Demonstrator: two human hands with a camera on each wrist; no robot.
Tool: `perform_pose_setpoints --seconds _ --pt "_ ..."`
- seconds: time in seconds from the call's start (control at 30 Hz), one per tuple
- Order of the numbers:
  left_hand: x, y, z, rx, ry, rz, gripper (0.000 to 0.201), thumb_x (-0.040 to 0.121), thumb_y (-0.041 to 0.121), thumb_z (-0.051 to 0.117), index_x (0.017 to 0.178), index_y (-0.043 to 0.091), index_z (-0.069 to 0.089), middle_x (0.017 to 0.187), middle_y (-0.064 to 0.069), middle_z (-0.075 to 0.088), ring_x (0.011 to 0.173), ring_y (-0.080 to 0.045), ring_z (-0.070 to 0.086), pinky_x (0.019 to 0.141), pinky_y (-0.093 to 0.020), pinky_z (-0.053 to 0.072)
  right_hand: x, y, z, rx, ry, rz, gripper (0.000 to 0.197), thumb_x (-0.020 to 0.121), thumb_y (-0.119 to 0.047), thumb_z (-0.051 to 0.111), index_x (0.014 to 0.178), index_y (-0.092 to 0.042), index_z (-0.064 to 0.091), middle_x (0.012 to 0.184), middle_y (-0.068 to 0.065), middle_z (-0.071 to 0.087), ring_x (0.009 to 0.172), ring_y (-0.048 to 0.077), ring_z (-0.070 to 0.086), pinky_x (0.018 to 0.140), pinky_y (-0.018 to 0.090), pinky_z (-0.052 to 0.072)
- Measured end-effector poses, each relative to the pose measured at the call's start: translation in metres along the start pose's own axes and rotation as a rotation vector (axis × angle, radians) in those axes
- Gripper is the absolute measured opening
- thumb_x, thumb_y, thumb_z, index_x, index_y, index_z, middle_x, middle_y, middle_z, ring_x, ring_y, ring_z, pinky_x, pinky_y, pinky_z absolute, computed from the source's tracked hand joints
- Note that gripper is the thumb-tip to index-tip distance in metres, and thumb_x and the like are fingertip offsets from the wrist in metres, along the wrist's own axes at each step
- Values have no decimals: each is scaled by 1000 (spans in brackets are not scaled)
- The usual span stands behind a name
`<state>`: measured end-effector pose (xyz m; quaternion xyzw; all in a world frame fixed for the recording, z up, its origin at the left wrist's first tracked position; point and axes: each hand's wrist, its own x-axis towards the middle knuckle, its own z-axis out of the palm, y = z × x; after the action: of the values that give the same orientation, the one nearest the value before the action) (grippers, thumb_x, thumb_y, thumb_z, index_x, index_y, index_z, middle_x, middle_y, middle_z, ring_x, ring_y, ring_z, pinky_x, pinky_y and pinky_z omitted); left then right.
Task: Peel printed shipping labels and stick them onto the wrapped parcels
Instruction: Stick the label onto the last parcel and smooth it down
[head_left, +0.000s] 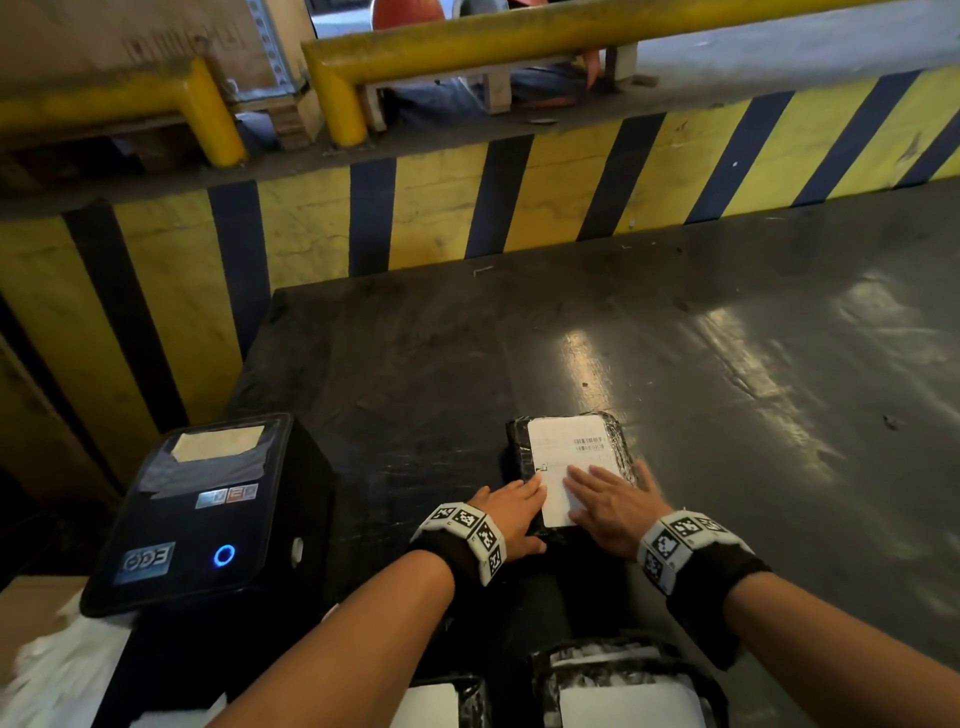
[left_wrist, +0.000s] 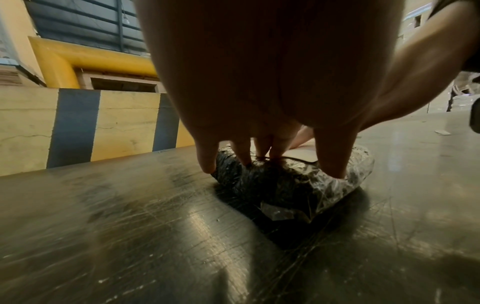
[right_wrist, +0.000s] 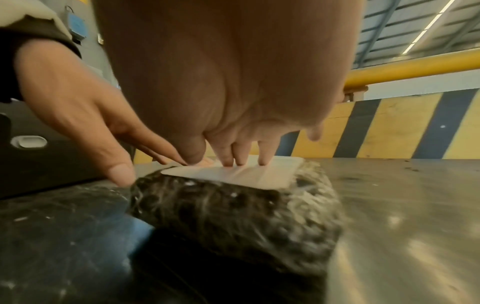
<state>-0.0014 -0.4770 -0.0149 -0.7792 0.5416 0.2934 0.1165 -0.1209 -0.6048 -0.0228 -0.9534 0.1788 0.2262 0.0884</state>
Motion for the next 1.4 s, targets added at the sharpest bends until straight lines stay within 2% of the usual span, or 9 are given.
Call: perform_pose_setpoints --seconds 0.1,0.23,0.43,0.63,0.77,0.97,1.2,1.3,1.4 --pt "1 -2 1 -13 -8 5 81 93 40 50 151 15 1 160 1 -9 147 -19 5 117 -52 14 -7 21 6 29 7 74 57 98 -50 18 149 -31 2 158 -13 -4 146 13 1 110 61 -8" --pt "0 -1 0 -10 -15 6 81 93 40 51 151 15 0 160 1 -9 148 -20 4 117 -52 14 -7 24 -2 34 -5 144 57 98 -48 19 150 -27 8 159 -10 0 147 16 2 110 62 -8" --pt "1 0 1 2 -5 5 81 93 40 51 151 15 1 160 0 -7 148 -21 6 116 -52 16 -4 -13 1 25 4 -26 55 100 -43 22 150 -27 8 159 -11 1 147 15 1 111 61 -6" --pt "0 -2 1 18 -2 16 80 93 38 51 151 14 2 160 2 -8 147 -20 6 116 -52 19 -9 14 9 36 32 73 56 98 -50 18 150 -31 5 158 -13 -2 147 14 2 110 61 -8" --pt "0 -1 1 20 -4 11 81 93 39 51 151 14 1 160 1 -8 147 -20 6 116 -52 19 -8 16 -3 15 15 108 57 98 -48 20 150 -28 9 159 -10 1 147 16 3 110 62 -7" --pt "1 -1 1 22 7 19 80 93 37 52 151 13 2 160 -1 -6 147 -21 7 115 -52 22 -15 -16 6 7 24 -98 58 98 -49 25 150 -27 11 159 -11 6 147 13 2 112 60 -8" --pt "1 -4 2 -5 -2 36 81 94 37 51 151 13 -1 160 -1 -8 148 -21 4 118 -45 20 -22 27 11 -13 24 46 61 97 -52 24 150 -29 4 158 -11 0 146 12 2 112 59 -7" --pt "1 -3 3 -16 4 34 81 93 38 51 151 13 -1 160 -1 -8 148 -21 4 118 -44 20 -21 13 6 -44 70 -46 59 97 -49 28 149 -28 11 159 -10 3 147 14 3 113 59 -7" --pt "2 -3 6 -8 28 38 81 93 37 52 151 13 0 160 -2 -7 148 -21 5 117 -45 22 -23 -6 21 -53 78 -234 61 97 -44 32 149 -32 4 158 -13 0 146 12 -2 114 57 -8"
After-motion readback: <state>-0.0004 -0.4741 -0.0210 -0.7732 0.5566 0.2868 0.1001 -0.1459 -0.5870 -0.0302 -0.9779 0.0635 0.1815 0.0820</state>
